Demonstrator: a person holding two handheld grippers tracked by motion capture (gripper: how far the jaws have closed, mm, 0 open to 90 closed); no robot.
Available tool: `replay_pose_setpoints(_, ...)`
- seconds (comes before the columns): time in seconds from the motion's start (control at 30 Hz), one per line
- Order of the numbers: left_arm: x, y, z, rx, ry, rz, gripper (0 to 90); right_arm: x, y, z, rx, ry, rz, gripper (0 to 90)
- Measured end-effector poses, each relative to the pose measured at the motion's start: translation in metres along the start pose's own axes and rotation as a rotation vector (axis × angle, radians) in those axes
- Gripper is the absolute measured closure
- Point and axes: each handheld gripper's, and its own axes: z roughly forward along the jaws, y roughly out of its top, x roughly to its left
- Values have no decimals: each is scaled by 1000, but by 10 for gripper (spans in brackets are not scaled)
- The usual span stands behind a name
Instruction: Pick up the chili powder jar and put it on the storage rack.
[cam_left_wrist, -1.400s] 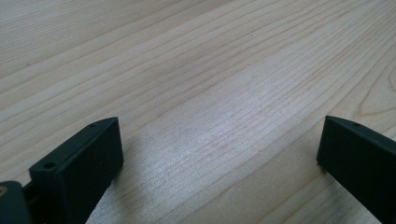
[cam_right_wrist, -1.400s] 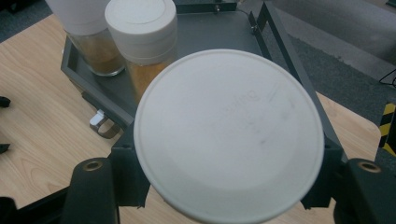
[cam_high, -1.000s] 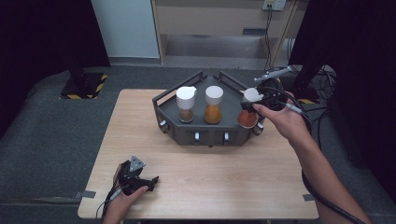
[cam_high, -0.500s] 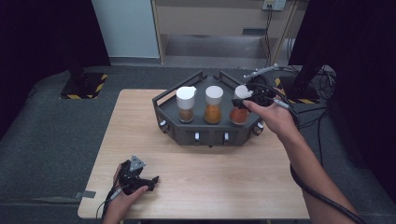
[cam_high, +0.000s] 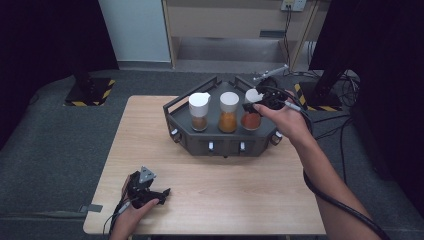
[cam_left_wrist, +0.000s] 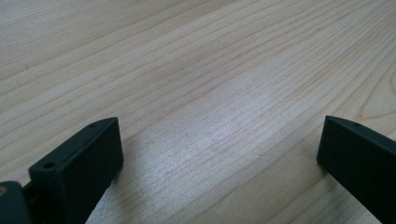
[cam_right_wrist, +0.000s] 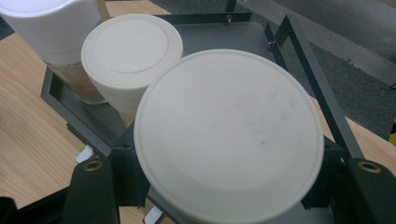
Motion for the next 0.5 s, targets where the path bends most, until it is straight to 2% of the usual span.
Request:
replay_pose_setpoints(0.23,0,0,0,3,0,2,0,1,3,3,4,-9,-6,340)
replay_pose_setpoints(0.5,1,1,0,3,-2,3,0,-4,-3,9,10,-22,17,340)
